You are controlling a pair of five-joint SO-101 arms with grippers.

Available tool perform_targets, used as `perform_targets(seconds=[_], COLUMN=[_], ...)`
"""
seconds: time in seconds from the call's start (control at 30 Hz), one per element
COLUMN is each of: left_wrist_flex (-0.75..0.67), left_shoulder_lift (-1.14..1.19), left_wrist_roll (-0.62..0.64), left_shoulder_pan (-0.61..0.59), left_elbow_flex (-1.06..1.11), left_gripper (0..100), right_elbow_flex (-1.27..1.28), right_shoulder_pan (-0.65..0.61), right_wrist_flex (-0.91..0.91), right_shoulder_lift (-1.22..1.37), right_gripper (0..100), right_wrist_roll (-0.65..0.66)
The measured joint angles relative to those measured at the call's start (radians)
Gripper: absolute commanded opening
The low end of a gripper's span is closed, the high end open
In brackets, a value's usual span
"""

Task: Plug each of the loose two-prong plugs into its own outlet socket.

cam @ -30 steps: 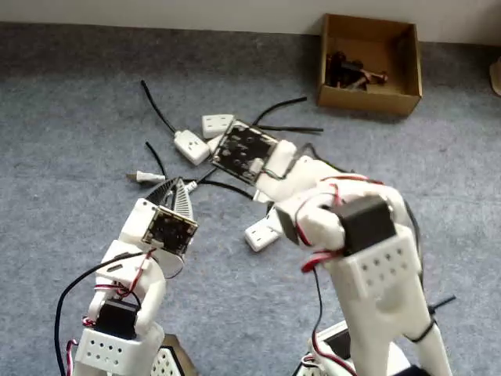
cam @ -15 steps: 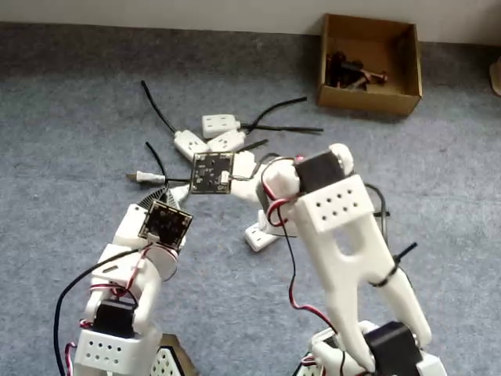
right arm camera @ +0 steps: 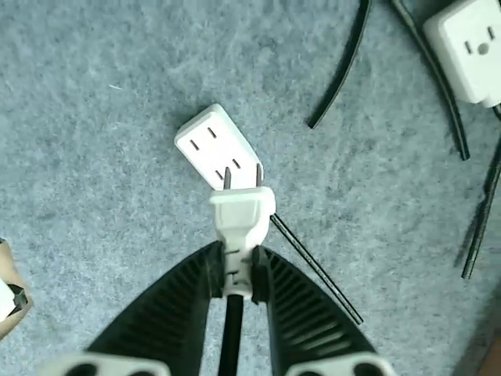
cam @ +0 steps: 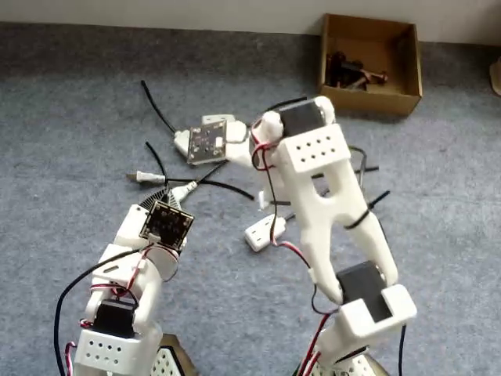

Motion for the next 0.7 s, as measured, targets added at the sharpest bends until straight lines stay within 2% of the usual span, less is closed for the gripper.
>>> perform_targets(seconds=[0.47, 0.7], left_wrist_flex=[-0.023, -0.029], left_shoulder_lift=[0.000, 0.000], left_wrist_roll=[0.000, 0.000], left_shoulder_pan=[-0.121, -0.124], left_elbow_flex=[0.000, 0.000], left_gripper=[1, 1], right_elbow_flex=[-0.017, 0.057], right_shoulder_pan=[-0.008, -0.008], right_wrist_flex=[0.000, 0.000], right_shoulder_lift=[0.084, 0.084], right_gripper=[0.6, 0.6], right_wrist_roll=[0.078, 0.117])
